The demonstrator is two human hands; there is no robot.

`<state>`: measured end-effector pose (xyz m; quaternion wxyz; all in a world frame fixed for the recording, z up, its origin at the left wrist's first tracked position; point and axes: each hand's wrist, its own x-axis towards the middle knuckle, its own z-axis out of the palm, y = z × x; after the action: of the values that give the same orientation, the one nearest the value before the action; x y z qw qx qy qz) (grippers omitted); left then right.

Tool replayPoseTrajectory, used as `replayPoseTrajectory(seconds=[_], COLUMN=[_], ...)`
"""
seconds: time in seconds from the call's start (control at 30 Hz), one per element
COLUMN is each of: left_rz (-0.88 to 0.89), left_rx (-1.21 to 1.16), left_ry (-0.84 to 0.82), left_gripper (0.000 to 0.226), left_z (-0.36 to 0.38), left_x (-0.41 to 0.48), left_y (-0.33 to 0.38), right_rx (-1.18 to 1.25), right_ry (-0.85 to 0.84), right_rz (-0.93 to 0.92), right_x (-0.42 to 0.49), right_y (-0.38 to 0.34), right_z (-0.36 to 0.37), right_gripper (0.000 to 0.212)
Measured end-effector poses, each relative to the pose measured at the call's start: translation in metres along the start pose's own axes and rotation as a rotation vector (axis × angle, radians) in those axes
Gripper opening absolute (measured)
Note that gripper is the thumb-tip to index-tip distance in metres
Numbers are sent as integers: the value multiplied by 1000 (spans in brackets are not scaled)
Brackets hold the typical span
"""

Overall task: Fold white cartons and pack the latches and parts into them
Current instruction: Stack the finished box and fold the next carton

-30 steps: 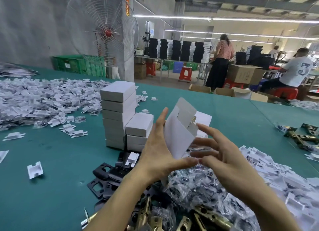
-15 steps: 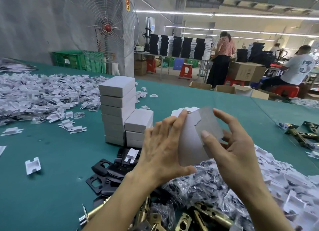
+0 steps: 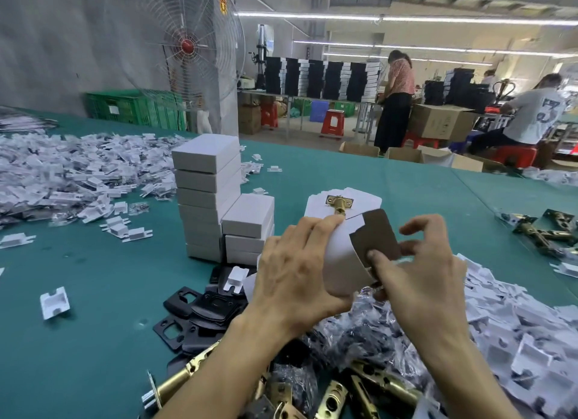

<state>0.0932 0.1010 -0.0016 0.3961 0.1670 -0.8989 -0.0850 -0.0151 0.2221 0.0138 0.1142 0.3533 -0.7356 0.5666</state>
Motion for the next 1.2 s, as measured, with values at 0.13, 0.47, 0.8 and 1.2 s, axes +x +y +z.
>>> replayPoseTrajectory(seconds=[0.13,0.47,0.8,1.2], left_rz=[-49,-107,-104,-93], left_rx=[-188,-384,-311,-447], left_ry=[64,181,117,31], left_gripper=[104,52,58,92], left_z=[-3,-3,-2,-10], left_x=[0,2,0,2], left_y=[-1,-1,-1,9], right_rx=[123,307,492,460], right_ry=[80,-439,-315,-227], right_rz=[-181,-53,-155,-69], right_x=[0,-3,-6,-7], right_y=[-7,-10,-20,-25], right_z=[-2,5,2,1], right_gripper=[24,19,19,24])
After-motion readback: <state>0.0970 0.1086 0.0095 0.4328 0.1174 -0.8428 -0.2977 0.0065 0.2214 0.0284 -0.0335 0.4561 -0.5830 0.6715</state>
